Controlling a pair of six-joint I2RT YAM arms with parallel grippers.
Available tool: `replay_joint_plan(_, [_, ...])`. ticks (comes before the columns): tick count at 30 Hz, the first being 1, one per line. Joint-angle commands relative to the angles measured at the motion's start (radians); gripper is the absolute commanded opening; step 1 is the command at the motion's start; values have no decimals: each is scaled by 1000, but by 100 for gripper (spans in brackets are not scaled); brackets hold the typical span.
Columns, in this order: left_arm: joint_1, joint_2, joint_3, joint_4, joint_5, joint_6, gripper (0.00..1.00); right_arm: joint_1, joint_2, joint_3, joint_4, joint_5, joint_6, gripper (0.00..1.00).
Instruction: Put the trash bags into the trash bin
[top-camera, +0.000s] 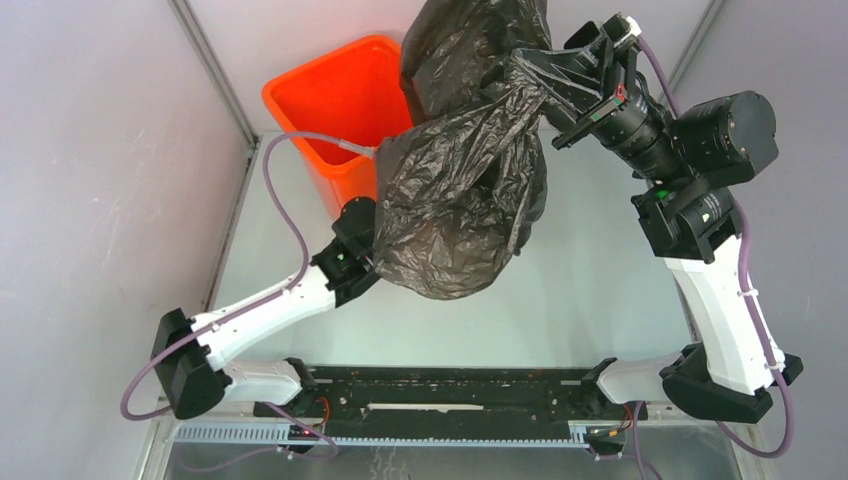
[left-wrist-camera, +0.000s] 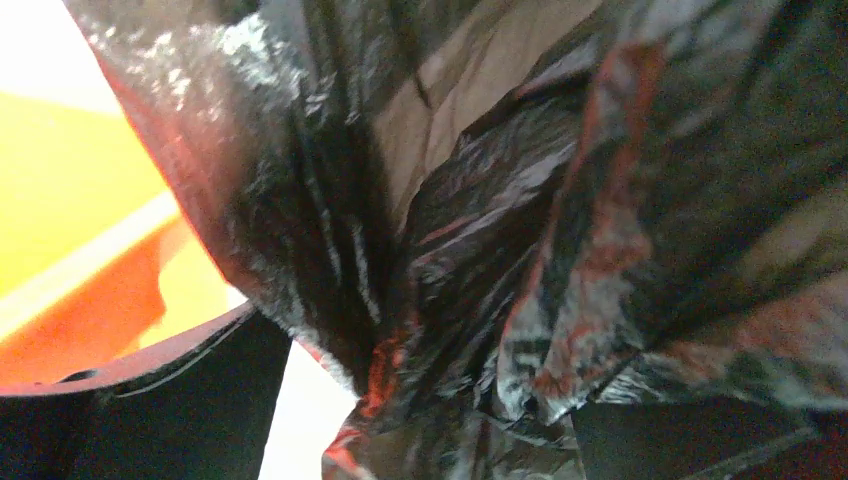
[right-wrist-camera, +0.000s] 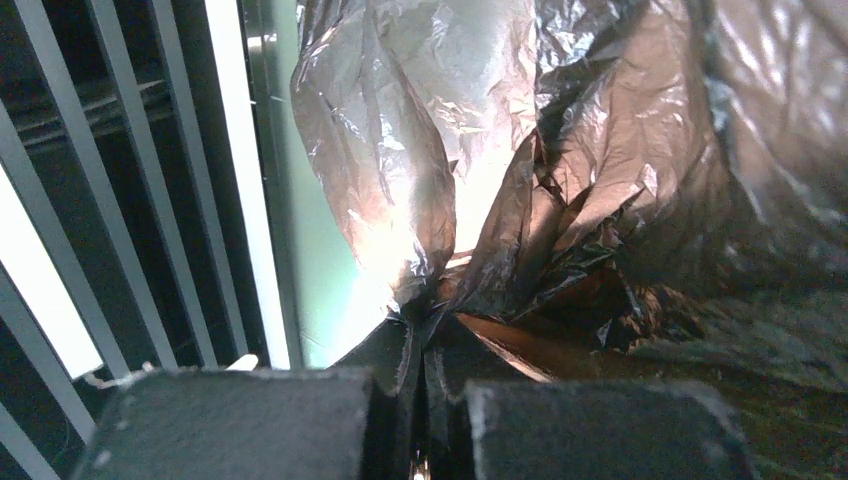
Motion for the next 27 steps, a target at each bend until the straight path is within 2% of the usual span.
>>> replay_joint_plan(1, [26,49,159,50,115,12,96,12,4,25,28,1,-12,0])
replay_joint_plan(3, [28,59,219,31,168,30,83,10,2,25,42,-9,-15,0])
replay_joint_plan(6, [28,54,318,-36,173,21,42,-4,-2,25,91,-39,-8,0])
replay_joint_plan(10, [27,14,413,-111,142,38,4,-48,-20,21,120,-97,-17,0])
replay_joint_plan(12, [26,-6,459,-128,94,76,0,-69,-28,18,140,-130,-34,0])
replay_joint_plan(16, [27,-17,586,-168,51,234,0,-101,-29,17,171,-223,-90,0])
replay_joint_plan(23, [30,91,848,-223,-15,617,0,-64,72,32,296,-332,-157,0])
replay_joint_plan(25, [55,138,921,-225,-29,652,0,-60,106,65,279,-328,-162,0])
replay_joint_plan(27, [108,165,956,-216,-7,625,0,-69,157,122,274,-328,-156,0])
